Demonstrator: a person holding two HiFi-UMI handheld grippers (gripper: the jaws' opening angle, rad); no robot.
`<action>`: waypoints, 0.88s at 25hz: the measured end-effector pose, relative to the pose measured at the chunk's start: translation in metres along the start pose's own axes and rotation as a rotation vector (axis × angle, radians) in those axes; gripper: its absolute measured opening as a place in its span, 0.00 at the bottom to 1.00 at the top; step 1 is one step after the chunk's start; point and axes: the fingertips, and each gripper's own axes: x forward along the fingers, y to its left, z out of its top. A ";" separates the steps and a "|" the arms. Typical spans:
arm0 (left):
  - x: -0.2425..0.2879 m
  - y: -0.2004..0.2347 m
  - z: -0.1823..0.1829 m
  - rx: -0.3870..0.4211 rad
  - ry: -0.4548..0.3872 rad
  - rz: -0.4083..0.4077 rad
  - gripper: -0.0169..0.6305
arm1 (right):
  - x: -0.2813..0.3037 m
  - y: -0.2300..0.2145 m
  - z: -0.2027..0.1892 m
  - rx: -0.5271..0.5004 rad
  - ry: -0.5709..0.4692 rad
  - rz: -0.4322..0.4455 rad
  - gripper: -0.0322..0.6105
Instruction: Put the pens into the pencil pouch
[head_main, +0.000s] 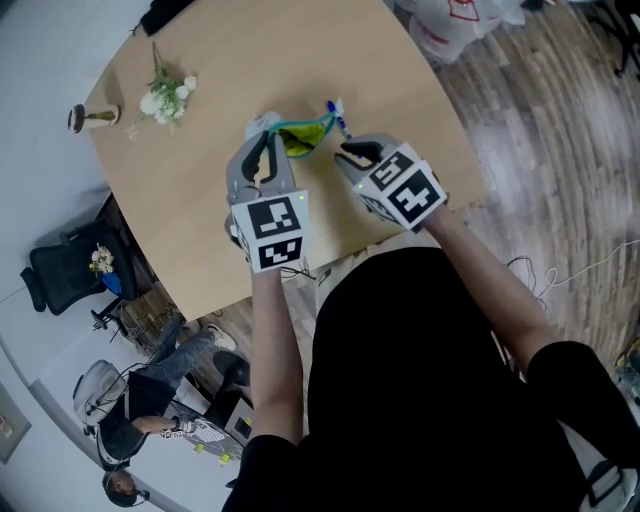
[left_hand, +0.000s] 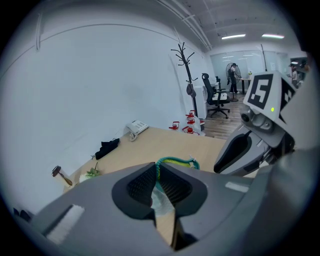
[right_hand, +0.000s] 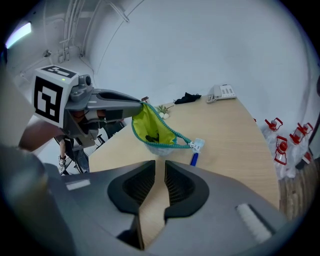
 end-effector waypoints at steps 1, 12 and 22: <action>0.000 0.001 0.000 -0.001 0.000 0.001 0.06 | 0.001 -0.002 -0.003 -0.001 0.010 -0.005 0.12; -0.002 0.009 -0.003 -0.013 0.003 0.015 0.06 | 0.020 -0.018 -0.039 -0.022 0.110 -0.057 0.12; -0.009 0.012 -0.009 -0.017 0.013 0.026 0.06 | 0.041 -0.034 -0.069 -0.081 0.211 -0.122 0.12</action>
